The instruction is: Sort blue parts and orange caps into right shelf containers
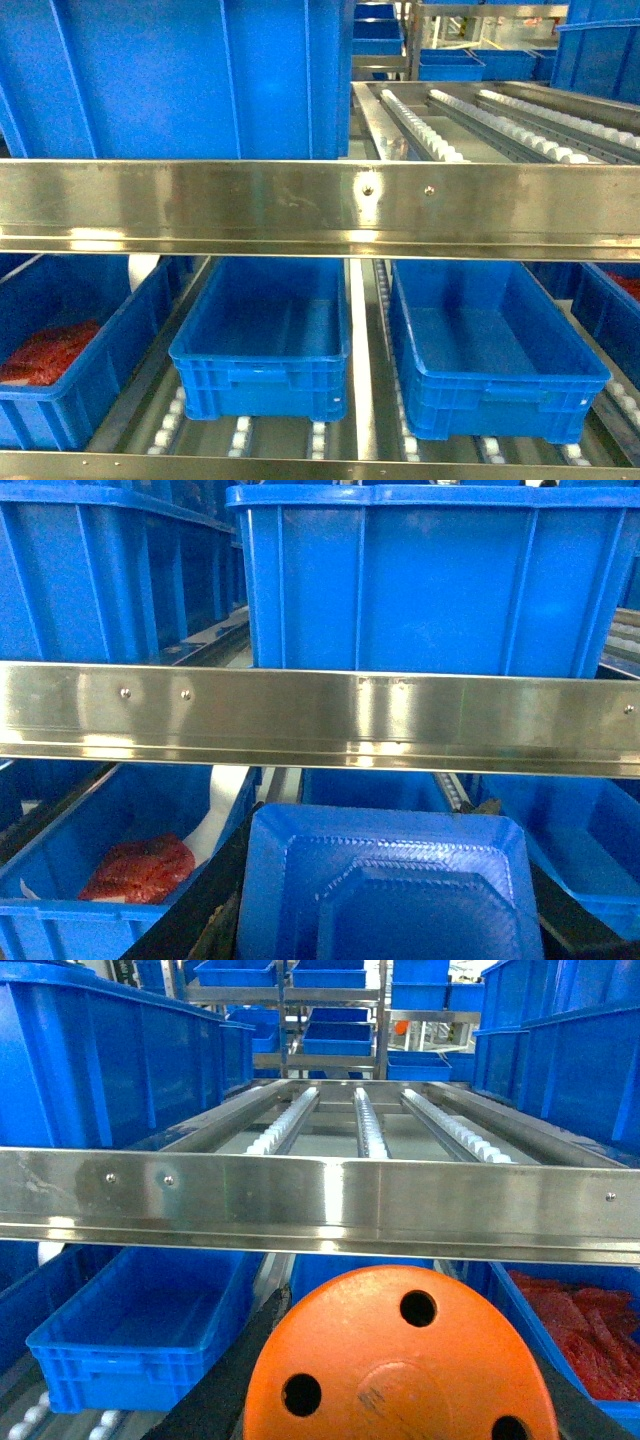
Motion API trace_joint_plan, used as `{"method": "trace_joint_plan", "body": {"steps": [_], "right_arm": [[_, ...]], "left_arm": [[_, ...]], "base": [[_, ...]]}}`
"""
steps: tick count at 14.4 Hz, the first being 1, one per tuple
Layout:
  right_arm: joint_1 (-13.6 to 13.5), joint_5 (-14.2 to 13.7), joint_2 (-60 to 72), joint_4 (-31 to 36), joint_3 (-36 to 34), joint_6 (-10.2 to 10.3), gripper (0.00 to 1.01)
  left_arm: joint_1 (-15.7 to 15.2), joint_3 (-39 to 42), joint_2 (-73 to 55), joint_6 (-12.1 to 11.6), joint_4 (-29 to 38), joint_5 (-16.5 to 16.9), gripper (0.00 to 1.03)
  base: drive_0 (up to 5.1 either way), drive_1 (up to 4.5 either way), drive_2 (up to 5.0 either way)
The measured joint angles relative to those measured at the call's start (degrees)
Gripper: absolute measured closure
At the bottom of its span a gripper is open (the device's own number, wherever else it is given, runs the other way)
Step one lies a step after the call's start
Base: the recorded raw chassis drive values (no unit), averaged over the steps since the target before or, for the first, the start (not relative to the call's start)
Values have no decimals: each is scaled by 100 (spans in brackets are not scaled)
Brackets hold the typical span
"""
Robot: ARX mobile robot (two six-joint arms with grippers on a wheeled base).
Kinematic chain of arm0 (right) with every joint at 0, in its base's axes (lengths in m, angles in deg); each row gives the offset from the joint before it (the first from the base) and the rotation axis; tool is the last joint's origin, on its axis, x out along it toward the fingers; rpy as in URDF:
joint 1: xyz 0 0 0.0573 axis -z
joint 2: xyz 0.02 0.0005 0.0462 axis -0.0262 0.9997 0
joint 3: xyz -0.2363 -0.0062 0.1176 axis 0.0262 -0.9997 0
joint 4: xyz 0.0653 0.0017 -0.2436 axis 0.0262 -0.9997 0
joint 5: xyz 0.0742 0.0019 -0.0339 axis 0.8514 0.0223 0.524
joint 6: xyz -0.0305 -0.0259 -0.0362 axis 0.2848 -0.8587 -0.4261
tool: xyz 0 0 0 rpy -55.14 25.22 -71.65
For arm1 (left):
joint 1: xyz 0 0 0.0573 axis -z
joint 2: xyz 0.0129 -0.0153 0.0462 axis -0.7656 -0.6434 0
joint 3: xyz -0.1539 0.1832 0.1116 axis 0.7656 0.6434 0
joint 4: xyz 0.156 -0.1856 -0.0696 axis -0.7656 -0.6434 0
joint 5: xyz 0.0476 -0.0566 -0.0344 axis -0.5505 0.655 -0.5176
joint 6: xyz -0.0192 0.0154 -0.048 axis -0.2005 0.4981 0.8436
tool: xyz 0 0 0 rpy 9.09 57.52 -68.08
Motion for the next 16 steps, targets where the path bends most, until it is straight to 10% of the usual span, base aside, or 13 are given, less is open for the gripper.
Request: {"method": "trace_joint_plan", "body": {"steps": [16], "right_arm": [[0, 0, 0, -2, 0, 0, 57]], "left_arm": [[0, 0, 0, 0, 4, 2, 59]], "base": [[-93, 47, 47]]}}
